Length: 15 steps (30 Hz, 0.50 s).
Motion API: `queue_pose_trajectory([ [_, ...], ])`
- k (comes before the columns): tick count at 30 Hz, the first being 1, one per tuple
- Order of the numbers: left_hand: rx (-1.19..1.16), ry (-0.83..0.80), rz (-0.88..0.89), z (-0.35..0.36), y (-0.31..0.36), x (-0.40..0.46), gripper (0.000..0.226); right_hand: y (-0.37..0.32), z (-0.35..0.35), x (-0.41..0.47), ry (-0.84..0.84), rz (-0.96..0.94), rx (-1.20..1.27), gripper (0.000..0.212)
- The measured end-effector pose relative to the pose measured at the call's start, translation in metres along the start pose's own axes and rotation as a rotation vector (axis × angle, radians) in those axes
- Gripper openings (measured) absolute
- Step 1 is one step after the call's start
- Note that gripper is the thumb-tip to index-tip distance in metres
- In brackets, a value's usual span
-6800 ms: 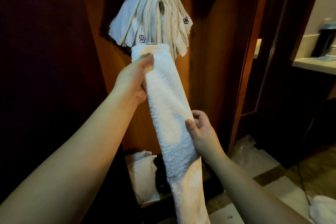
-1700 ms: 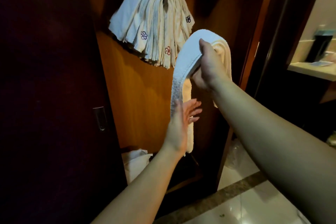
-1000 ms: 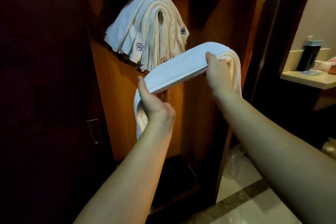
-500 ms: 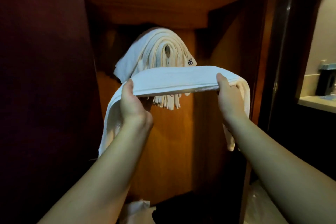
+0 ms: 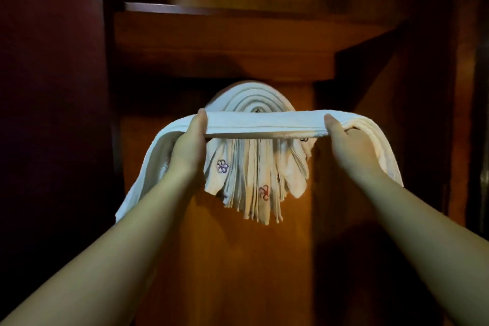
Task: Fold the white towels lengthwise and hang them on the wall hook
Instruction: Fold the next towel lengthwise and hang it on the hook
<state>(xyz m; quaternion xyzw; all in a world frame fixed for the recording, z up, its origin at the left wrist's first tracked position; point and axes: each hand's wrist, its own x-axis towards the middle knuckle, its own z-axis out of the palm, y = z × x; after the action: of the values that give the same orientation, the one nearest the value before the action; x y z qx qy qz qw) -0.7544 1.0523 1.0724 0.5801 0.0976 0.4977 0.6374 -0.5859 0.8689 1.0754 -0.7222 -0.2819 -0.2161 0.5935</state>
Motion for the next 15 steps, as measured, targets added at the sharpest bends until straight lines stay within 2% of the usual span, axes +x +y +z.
queue_pose_trajectory([
  [4,0.104,0.041,0.083,0.019,-0.004,0.043,0.032,0.01,0.014,0.051,-0.075,-0.055,-0.03,0.057],
  [10,0.174,0.055,0.133,0.03,-0.008,0.108,0.054,0.012,0.038,0.114,-0.099,-0.122,-0.001,0.057],
  [12,0.146,0.043,0.129,0.034,-0.002,0.128,0.047,0.009,0.047,0.134,-0.102,-0.144,0.006,0.05],
  [15,0.117,0.021,0.148,0.042,0.003,0.159,0.034,0.004,0.065,0.166,-0.088,-0.169,0.015,0.055],
])
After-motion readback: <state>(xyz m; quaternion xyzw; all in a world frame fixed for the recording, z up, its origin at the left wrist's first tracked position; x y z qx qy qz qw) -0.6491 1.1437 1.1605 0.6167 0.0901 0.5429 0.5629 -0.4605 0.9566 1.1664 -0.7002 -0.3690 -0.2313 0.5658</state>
